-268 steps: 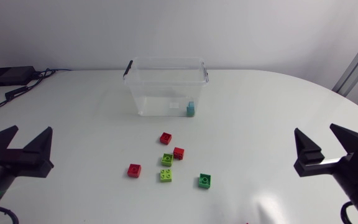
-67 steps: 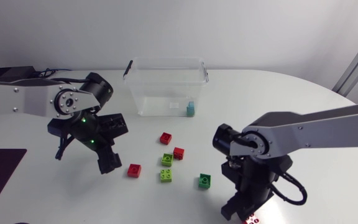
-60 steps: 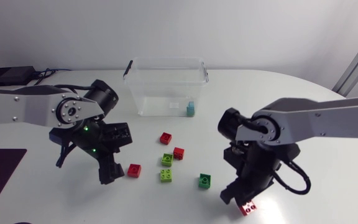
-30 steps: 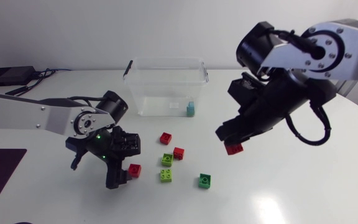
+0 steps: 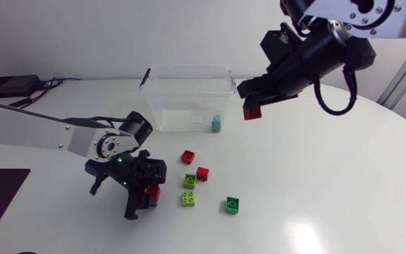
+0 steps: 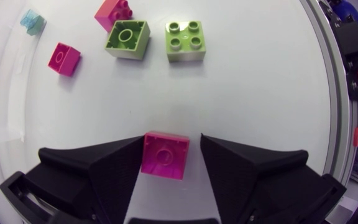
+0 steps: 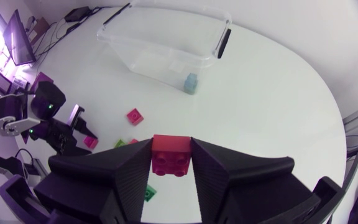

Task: Place the duplo bricks in the container

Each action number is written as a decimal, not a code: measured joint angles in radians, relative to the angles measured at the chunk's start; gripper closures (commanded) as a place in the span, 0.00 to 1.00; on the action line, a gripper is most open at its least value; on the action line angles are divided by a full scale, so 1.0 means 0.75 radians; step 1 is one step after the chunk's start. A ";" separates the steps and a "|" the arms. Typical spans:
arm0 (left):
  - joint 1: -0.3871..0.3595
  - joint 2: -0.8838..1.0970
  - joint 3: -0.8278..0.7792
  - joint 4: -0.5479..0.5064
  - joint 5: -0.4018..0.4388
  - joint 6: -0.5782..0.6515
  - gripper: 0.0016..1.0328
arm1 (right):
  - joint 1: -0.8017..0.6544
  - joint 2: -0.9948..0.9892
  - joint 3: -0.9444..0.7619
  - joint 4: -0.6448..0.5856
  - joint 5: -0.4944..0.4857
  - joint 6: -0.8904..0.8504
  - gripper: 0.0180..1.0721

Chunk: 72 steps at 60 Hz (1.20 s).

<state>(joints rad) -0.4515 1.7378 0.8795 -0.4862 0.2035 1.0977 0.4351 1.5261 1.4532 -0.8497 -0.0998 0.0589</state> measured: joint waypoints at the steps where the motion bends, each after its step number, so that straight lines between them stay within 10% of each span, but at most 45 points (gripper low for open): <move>1: -0.001 0.002 0.000 0.000 0.002 0.001 0.68 | -0.003 0.009 0.005 0.012 0.000 -0.001 0.79; 50: 0.173 -0.241 0.260 -0.288 0.083 -0.013 0.73 | -0.024 0.648 0.688 0.182 0.100 0.001 0.77; 61: 0.240 -0.266 0.412 -0.273 0.149 -0.087 0.72 | -0.025 0.791 0.849 0.165 0.155 0.001 0.10; 72: 0.279 -0.254 0.536 -0.114 0.187 -0.234 0.71 | -0.024 0.865 0.890 0.121 0.192 0.002 0.05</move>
<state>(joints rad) -0.2424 1.5475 1.2812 -0.5716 0.3435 0.9222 0.4168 2.1746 2.1208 -0.7593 0.0441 0.0601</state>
